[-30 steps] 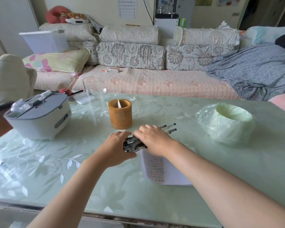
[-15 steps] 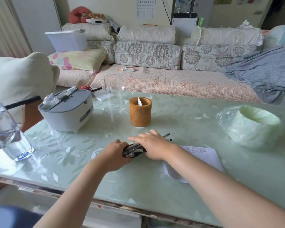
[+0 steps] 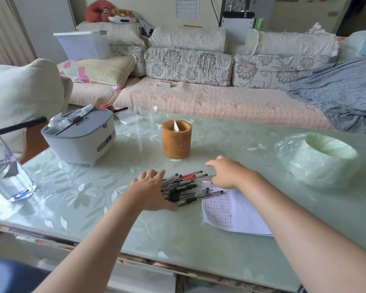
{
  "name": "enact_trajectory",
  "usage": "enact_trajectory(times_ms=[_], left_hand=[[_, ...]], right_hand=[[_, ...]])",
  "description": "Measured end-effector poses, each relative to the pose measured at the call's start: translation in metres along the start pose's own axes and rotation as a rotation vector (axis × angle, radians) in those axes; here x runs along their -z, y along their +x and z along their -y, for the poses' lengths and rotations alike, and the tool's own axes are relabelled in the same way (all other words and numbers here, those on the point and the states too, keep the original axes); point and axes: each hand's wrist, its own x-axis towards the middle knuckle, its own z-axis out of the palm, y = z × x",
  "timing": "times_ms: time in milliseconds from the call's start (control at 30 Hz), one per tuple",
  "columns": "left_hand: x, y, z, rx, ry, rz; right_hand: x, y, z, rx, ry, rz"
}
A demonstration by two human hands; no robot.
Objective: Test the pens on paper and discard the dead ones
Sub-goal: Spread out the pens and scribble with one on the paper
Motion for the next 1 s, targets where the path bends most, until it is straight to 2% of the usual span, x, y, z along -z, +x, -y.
enact_trajectory(times_ms=[167,367,433,533,667,833,1000], left_hand=[[-0.01,0.004,-0.008,-0.108,-0.087,0.021],[-0.018,0.007,-0.013,-0.152,-0.03,-0.097],[-0.018,0.007,-0.014,-0.171,0.011,-0.096],[-0.014,0.006,-0.013,-0.163,0.04,-0.049],[-0.012,0.006,-0.011,-0.138,0.077,-0.002],[-0.017,0.002,-0.014,-0.147,0.121,-0.059],[-0.013,0.003,-0.013,-0.14,0.083,-0.008]], right_hand=[[-0.018,0.013,-0.002,0.042,0.154,-0.098],[-0.026,0.021,0.01,0.098,0.323,-0.195],[-0.02,0.019,0.006,0.085,0.272,-0.218],[-0.019,0.016,-0.005,-0.03,0.099,-0.193],[-0.027,0.015,-0.002,-0.007,0.212,-0.204],[-0.02,0.006,0.011,0.081,0.352,-0.17],[-0.004,-0.012,-0.009,0.036,0.237,-0.136]])
